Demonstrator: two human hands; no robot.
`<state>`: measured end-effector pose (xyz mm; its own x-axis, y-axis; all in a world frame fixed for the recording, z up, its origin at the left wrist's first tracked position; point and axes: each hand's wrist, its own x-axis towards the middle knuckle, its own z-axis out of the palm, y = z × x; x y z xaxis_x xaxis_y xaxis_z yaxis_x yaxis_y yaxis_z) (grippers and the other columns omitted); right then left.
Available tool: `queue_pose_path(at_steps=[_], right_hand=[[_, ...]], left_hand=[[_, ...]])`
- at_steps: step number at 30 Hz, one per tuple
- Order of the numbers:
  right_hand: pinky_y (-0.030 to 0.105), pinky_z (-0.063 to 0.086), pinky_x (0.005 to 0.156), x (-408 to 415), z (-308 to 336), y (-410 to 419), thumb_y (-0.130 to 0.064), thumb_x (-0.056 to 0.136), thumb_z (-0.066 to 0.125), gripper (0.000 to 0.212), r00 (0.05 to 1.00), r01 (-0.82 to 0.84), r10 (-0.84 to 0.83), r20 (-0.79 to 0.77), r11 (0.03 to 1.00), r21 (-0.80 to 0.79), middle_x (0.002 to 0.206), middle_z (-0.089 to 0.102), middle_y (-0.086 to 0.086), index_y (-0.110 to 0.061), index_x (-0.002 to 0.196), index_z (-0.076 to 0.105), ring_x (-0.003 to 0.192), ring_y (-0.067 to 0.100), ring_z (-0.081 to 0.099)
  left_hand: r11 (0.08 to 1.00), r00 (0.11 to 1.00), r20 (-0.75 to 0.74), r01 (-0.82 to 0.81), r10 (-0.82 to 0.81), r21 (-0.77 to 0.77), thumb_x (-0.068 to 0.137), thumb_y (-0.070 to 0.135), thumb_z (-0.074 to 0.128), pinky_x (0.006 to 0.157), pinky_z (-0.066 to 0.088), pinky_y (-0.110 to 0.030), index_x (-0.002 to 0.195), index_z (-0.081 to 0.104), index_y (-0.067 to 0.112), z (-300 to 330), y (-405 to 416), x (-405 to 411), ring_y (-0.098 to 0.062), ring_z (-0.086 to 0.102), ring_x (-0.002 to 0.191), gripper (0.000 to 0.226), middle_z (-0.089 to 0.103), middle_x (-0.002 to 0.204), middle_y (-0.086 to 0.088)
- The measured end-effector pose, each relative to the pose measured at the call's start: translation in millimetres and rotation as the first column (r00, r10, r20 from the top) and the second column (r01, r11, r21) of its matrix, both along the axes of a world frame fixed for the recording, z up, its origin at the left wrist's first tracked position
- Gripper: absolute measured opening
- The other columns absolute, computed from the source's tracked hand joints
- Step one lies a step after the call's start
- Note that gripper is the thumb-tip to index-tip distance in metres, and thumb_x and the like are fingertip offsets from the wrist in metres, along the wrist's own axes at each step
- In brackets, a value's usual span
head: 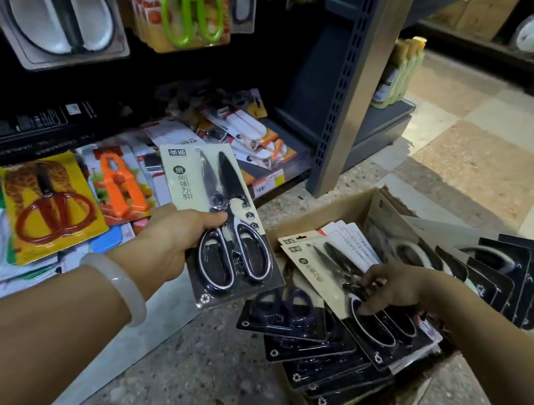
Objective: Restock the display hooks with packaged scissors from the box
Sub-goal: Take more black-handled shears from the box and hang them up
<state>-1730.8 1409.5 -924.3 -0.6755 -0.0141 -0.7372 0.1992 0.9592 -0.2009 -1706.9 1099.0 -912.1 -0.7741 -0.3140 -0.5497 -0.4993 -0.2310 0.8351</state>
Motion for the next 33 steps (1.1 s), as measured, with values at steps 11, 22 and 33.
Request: queue_pose_path(at_steps=[11, 22, 33], right_hand=[[0.033, 0.041, 0.101, 7, -1, 3, -0.028, 0.055, 0.09, 0.103, 0.922, 0.236, -0.253, -0.293, 0.967, -0.094, 0.136, 0.051, 0.012, -0.005, 0.139, 0.035, 0.123, 0.03, 0.049], [0.039, 0.055, 0.069, -10, 115, -38, -0.003, 0.074, 0.07, 0.023, 0.808, 0.202, -0.557, -0.195, 0.571, -0.796, 0.086, 0.069, 0.01, -0.013, 0.09, 0.057, 0.075, 0.026, 0.067], [0.028, 0.052, 0.075, 28, 121, -237, -0.01, 0.065, 0.084, 0.047, 0.823, -0.177, -0.382, -0.419, 0.529, -0.83, 0.091, 0.063, 0.002, -0.014, 0.101, 0.053, 0.079, 0.014, 0.06]], left_hand=[[0.997, 0.999, -0.021, 0.042, -0.043, -0.072, 0.061, 0.01, 0.084, 0.081, 0.057, -0.049, 0.115, 0.058, 0.005, 0, 15, 3, -0.035, 0.07, 0.086, 0.06, 0.071, 0.102, -0.015], [0.999, 0.974, -0.219, 0.044, -0.05, -0.032, 0.076, -0.004, 0.069, 0.051, 0.057, -0.028, 0.114, 0.061, 0.003, 37, -8, 12, -0.026, 0.069, 0.075, 0.04, 0.071, 0.1, -0.016], [0.985, 0.91, -0.405, -0.14, 0.088, -0.1, 0.072, -0.005, 0.069, 0.057, 0.057, -0.025, 0.117, 0.06, 0.003, 85, -134, 96, -0.028, 0.067, 0.082, 0.046, 0.069, 0.105, -0.016]])
